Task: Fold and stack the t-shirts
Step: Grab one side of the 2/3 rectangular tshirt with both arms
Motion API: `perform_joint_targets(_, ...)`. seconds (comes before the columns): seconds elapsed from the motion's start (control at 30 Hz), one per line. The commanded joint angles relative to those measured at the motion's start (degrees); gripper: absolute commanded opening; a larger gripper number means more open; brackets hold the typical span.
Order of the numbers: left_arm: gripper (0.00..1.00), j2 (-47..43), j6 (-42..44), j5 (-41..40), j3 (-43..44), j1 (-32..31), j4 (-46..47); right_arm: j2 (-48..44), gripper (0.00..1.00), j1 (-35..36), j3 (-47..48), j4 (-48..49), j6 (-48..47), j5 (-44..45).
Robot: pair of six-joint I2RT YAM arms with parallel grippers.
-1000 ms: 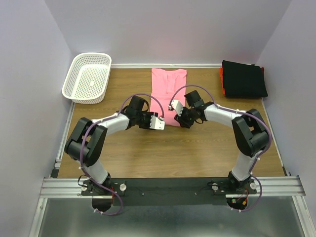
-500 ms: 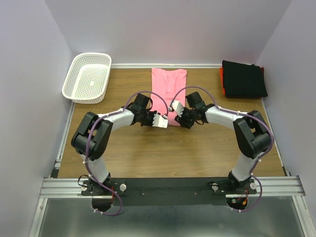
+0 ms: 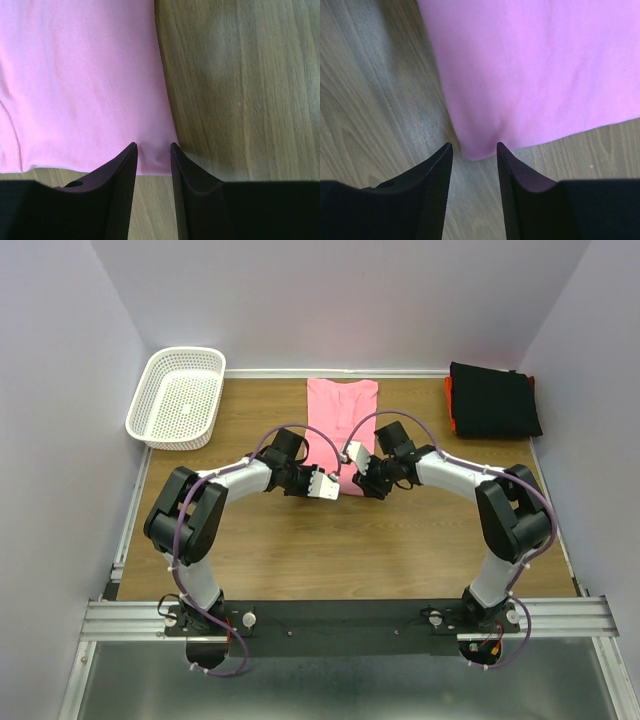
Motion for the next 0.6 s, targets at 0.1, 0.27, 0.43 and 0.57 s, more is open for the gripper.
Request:
perform_joint_targets(0.1,0.45,-1.69,-0.61,2.02,0.32,-0.21,-3.91,4.65,0.47,0.45,0.47,-1.89,-2.28,-1.72)
perform_joint_targets(0.27,0.48,-2.4,0.97,1.58,-0.29,-0.2,-5.76,5.97,0.42,0.45,-0.32,-1.89,-3.25,-0.93)
perform_joint_targets(0.43,0.48,-1.96,1.86,1.4,-1.17,-0.12,-6.73,5.01,0.23,0.37,-1.11,-1.89,-3.33,-1.01)
perform_joint_targets(0.57,0.43,0.23,-0.42,0.09,-0.04,-0.12,-5.67,4.13,0.04,0.45,-1.46,-1.89,-3.25,-0.75)
